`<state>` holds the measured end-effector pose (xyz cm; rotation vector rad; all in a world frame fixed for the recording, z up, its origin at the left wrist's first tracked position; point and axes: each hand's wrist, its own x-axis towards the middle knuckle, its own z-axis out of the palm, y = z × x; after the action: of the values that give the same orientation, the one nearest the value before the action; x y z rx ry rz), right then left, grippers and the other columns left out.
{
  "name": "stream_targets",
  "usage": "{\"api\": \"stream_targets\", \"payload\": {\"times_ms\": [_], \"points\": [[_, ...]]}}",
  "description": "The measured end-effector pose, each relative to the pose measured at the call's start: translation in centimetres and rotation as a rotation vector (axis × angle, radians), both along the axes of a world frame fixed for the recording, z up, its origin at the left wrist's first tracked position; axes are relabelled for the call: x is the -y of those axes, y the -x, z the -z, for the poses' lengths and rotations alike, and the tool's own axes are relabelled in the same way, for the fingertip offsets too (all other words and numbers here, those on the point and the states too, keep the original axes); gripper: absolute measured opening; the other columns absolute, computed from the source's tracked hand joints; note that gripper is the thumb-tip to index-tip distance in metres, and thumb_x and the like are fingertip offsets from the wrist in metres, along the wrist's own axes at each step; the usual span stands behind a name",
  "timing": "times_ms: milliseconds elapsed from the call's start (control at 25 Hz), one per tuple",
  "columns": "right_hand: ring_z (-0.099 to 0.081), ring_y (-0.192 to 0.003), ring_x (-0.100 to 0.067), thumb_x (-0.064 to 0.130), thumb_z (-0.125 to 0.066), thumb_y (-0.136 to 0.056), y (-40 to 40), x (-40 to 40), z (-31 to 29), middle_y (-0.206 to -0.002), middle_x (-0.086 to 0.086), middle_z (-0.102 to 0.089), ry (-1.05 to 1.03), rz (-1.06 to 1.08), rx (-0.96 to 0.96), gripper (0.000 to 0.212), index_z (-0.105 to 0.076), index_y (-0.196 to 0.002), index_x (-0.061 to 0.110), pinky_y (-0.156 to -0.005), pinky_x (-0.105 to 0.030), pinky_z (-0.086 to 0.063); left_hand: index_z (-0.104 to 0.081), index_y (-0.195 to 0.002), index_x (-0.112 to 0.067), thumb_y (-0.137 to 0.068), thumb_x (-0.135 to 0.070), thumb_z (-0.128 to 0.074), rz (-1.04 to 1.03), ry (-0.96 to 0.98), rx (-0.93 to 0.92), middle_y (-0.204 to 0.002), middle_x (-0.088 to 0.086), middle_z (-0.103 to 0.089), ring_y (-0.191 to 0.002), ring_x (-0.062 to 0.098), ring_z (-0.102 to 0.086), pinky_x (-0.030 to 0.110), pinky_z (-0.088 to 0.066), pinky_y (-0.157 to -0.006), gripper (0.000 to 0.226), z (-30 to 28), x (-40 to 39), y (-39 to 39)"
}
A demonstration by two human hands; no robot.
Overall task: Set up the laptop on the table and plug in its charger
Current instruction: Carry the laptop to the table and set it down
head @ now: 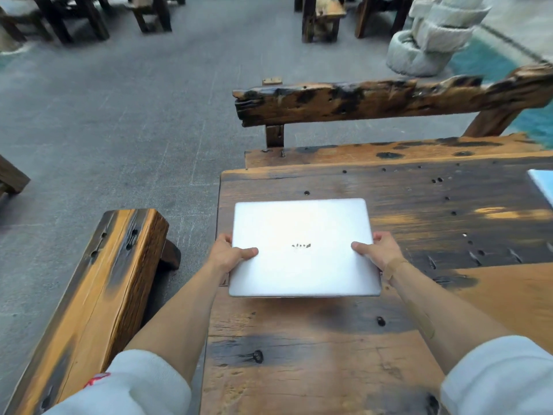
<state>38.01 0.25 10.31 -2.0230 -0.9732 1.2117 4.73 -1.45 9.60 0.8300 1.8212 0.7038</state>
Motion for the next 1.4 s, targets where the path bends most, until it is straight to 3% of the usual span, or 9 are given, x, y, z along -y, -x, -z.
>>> {"api": "stream_targets", "payload": {"times_ms": [400, 520, 640, 800, 960, 1160, 1320, 1400], "points": [[-0.058, -0.09, -0.029, 0.014, -0.077, -0.08, -10.7, 11.2, -3.2, -0.107, -0.01, -0.056, -0.042, 0.233, 0.013, 0.052, -0.043, -0.119, 0.008, -0.077, -0.039, -0.048, -0.044, -0.114, -0.007, -0.066, -0.013, -0.089, 0.213, -0.127, 0.075, -0.099, 0.001, -0.06, -0.073, 0.007, -0.058, 0.02, -0.044, -0.049, 0.067, -1.2, 3.1, -10.9], [-0.058, -0.082, -0.024, 0.013, -0.078, -0.079, -15.3, 14.4, -3.6, -0.105, -0.01, -0.057, -0.063, 0.327, 0.004, 0.049, -0.043, -0.114, 0.01, -0.073, -0.038, -0.047, -0.046, -0.112, -0.007, -0.063, -0.012, -0.091, 0.282, -0.125, 0.121, -0.104, 0.008, -0.064, -0.077, 0.017, -0.064, 0.031, -0.05, -0.056, 0.067, -1.6, 3.6, -15.8], [-0.054, -0.071, -0.015, 0.014, -0.078, -0.078, -19.9, 17.2, -3.8, -0.101, -0.007, -0.056, -0.07, 0.399, 0.025, 0.049, -0.043, -0.112, 0.01, -0.062, -0.033, -0.043, -0.046, -0.109, -0.007, -0.06, -0.011, -0.092, 0.338, -0.113, 0.165, -0.108, 0.013, -0.065, -0.092, 0.031, -0.067, 0.05, -0.057, -0.078, 0.067, -1.8, 3.8, -21.0], [-0.052, -0.071, -0.014, 0.012, -0.079, -0.078, -27.4, 21.5, -4.0, -0.099, -0.007, -0.055, -0.089, 0.499, 0.027, 0.047, -0.042, -0.108, 0.011, -0.062, -0.032, -0.041, -0.046, -0.106, -0.01, -0.061, -0.015, -0.092, 0.47, -0.155, 0.136, -0.105, 0.009, -0.064, -0.084, 0.02, -0.063, 0.035, -0.051, -0.066, 0.064, -2.2, 4.9, -29.4], [-0.052, -0.072, -0.015, 0.013, -0.078, -0.078, -35.8, 26.3, -4.9, -0.1, -0.007, -0.055, -0.09, 0.563, 0.051, 0.048, -0.041, -0.109, 0.013, -0.057, -0.028, -0.037, -0.046, -0.11, -0.007, -0.063, -0.014, -0.09, 0.549, -0.149, 0.153, -0.101, 0.004, -0.062, -0.083, 0.018, -0.062, 0.034, -0.049, -0.066, 0.065, -2.5, 7.3, -39.4], [-0.053, -0.086, -0.024, 0.015, -0.079, -0.077, -46.0, 31.7, -6.3, -0.104, -0.007, -0.055, -0.11, 0.645, 0.088, 0.05, -0.045, -0.112, 0.012, -0.07, -0.032, -0.04, -0.046, -0.109, -0.008, -0.064, -0.016, -0.09, 0.613, -0.143, 0.184, -0.101, 0.004, -0.061, -0.082, 0.016, -0.06, 0.032, -0.045, -0.061, 0.064, -2.5, 10.7, -51.2], [-0.053, -0.074, -0.015, 0.015, -0.079, -0.076, -52.4, 35.2, -6.5, -0.1, -0.006, -0.057, -0.108, 0.708, 0.093, 0.045, -0.047, -0.108, 0.012, -0.055, -0.028, -0.036, -0.05, -0.1, -0.017, -0.063, -0.017, -0.09, 0.688, -0.135, 0.218, -0.093, -0.007, -0.062, -0.076, 0.007, -0.06, 0.024, -0.042, -0.053, 0.055, -2.3, 12.6, -58.6], [-0.052, -0.074, -0.016, 0.016, -0.08, -0.076, -54.9, 36.4, -6.4, -0.097, -0.005, -0.056, -0.096, 0.725, 0.115, 0.043, -0.047, -0.103, 0.014, -0.055, -0.028, -0.036, -0.052, -0.09, -0.026, -0.063, -0.016, -0.09, 0.709, -0.121, 0.245, -0.088, -0.013, -0.063, -0.073, 0.005, -0.062, 0.021, -0.045, -0.05, 0.048, -2.2, 12.8, -61.8]]}}
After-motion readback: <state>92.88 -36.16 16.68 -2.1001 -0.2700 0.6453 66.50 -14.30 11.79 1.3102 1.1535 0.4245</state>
